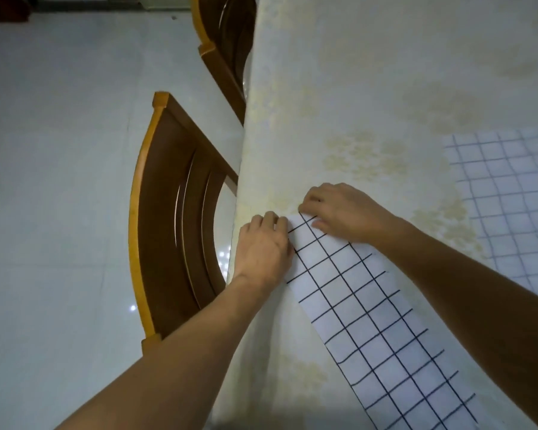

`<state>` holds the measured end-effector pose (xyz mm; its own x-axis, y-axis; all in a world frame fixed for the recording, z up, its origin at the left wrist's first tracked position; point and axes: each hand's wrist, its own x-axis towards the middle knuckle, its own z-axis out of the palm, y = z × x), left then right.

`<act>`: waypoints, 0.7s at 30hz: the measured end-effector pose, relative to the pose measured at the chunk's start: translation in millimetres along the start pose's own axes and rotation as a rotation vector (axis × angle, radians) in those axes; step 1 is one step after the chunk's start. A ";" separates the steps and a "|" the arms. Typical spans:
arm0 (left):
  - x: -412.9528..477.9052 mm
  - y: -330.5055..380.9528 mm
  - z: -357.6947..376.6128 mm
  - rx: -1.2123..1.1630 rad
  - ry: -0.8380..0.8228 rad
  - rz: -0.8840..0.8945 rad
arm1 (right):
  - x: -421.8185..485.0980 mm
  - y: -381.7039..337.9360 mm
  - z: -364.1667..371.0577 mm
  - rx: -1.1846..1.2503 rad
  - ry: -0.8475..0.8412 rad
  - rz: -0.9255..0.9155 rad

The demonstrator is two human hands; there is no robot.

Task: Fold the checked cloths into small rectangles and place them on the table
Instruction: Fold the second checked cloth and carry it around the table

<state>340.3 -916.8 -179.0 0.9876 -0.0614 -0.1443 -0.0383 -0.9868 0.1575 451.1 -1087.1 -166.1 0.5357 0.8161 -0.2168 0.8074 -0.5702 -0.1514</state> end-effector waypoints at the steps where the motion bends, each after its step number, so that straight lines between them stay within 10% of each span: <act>1: 2.5 0.9 1.5 0.004 -0.005 -0.010 | 5.3 1.0 -1.2 -0.004 -0.016 -0.022; 21: 31.8 10.3 -2.1 -0.099 -0.182 -0.171 | 48.9 11.1 -11.9 0.024 -0.392 -0.114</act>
<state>371.7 -928.6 -179.9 0.9344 0.0702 -0.3493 0.1508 -0.9661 0.2094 489.1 -1052.4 -166.9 0.3049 0.7791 -0.5478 0.8477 -0.4841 -0.2168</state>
